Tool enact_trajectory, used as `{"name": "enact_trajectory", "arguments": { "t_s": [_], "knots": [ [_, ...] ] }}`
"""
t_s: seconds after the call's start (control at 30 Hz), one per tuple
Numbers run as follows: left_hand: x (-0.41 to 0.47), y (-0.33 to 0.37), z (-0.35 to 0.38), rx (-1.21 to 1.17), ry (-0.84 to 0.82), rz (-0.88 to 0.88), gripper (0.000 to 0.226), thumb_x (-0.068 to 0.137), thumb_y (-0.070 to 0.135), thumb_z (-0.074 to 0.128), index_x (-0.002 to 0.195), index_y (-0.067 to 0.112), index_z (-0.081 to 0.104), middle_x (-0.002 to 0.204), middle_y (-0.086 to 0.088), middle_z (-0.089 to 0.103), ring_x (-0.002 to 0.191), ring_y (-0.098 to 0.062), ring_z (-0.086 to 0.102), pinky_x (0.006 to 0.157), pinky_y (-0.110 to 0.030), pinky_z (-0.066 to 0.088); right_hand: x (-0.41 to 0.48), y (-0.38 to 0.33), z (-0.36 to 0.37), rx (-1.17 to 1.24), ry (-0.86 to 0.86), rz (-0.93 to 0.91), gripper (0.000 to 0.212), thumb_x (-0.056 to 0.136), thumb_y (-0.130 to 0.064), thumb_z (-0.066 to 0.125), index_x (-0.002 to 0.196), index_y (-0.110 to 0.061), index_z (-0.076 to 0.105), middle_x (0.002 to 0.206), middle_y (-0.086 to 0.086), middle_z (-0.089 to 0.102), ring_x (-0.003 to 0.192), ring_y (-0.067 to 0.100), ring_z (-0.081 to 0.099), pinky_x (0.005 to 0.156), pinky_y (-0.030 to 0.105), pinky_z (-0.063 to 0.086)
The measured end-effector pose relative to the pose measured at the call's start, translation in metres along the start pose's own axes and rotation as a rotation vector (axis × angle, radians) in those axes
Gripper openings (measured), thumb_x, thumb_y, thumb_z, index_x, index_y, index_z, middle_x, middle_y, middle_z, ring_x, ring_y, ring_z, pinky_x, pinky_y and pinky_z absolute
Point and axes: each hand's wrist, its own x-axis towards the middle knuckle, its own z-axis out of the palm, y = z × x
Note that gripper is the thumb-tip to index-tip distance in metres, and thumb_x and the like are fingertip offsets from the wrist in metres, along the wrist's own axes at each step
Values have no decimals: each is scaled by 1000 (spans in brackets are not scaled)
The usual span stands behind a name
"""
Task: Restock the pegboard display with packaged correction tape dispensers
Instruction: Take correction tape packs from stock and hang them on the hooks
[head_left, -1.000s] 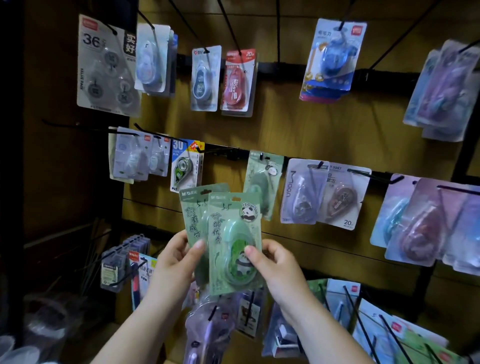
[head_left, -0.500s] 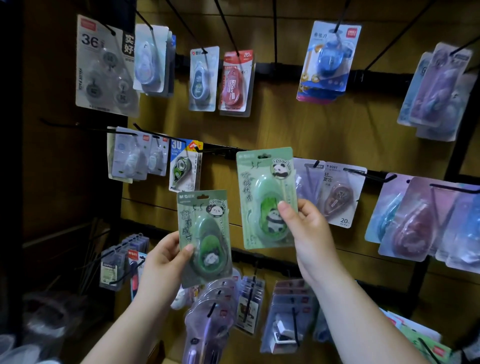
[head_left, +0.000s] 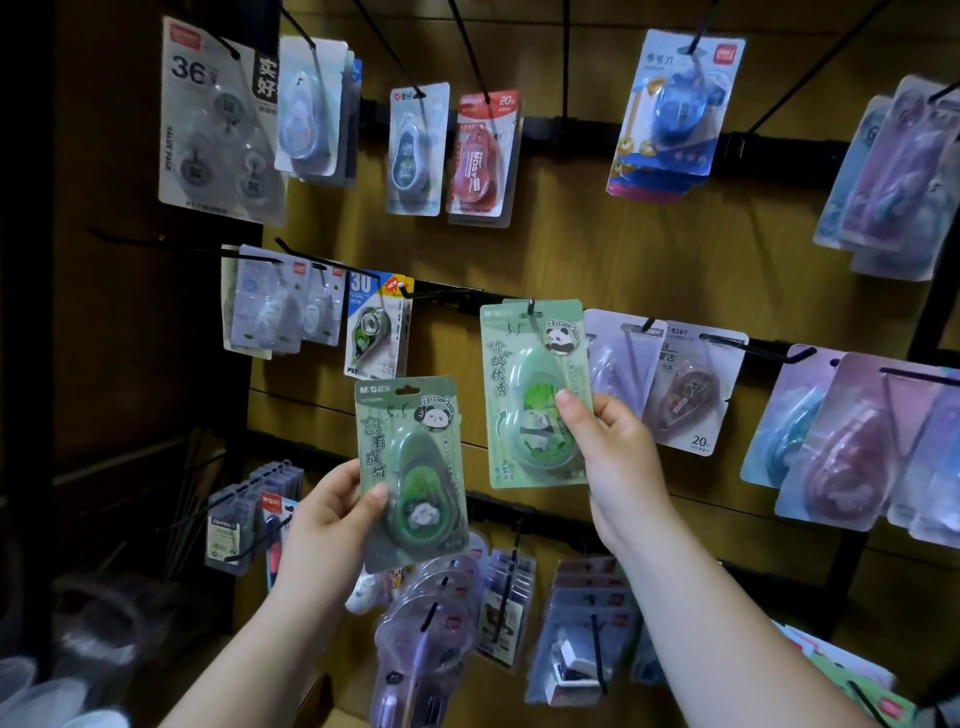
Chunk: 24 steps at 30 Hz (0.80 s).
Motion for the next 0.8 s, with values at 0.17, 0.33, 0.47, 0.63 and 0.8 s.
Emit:
{"name": "enact_trajectory", "arguments": {
  "t_s": [0.17, 0.33, 0.47, 0.63, 0.8],
  "knots": [
    [-1, 1, 2, -30, 17, 3, 26, 90, 3, 45, 85, 25, 59, 74, 7, 70, 76, -13, 64, 58, -20, 56, 13, 2, 4, -88, 48, 20, 7, 87, -18, 57, 81, -17, 55, 81, -5, 64, 72, 7, 61, 57, 14, 52],
    [2, 1, 0, -36, 8, 2, 27, 90, 3, 45, 85, 26, 60, 65, 12, 73, 77, -11, 65, 60, -21, 57, 38, 3, 8, -260, 148, -2, 16, 88, -20, 57, 98, -7, 57, 92, 3, 62, 77, 13, 59, 64, 21, 47],
    [3, 1, -3, -42, 5, 4, 29, 90, 2, 45, 84, 26, 60, 66, 11, 73, 75, -10, 65, 62, -23, 57, 54, 12, 12, -346, 219, 12, 26, 87, -22, 58, 105, -3, 60, 107, 11, 66, 98, 25, 62, 83, 36, 52],
    [5, 5, -3, -36, 7, 14, 28, 90, 3, 45, 86, 26, 61, 73, 8, 74, 74, -10, 68, 66, -27, 57, 53, 23, 15, -384, 202, 36, 29, 88, -24, 56, 110, -4, 55, 104, 6, 62, 99, 23, 60, 77, 30, 45],
    [4, 9, 0, -62, 15, 31, 27, 89, 4, 47, 87, 26, 62, 81, 4, 72, 83, -20, 65, 74, -35, 54, 8, 29, 17, -401, 198, 12, 53, 90, -24, 52, 137, -12, 30, 141, 4, 38, 129, 17, 36, 102, 28, 30]
  ]
}}
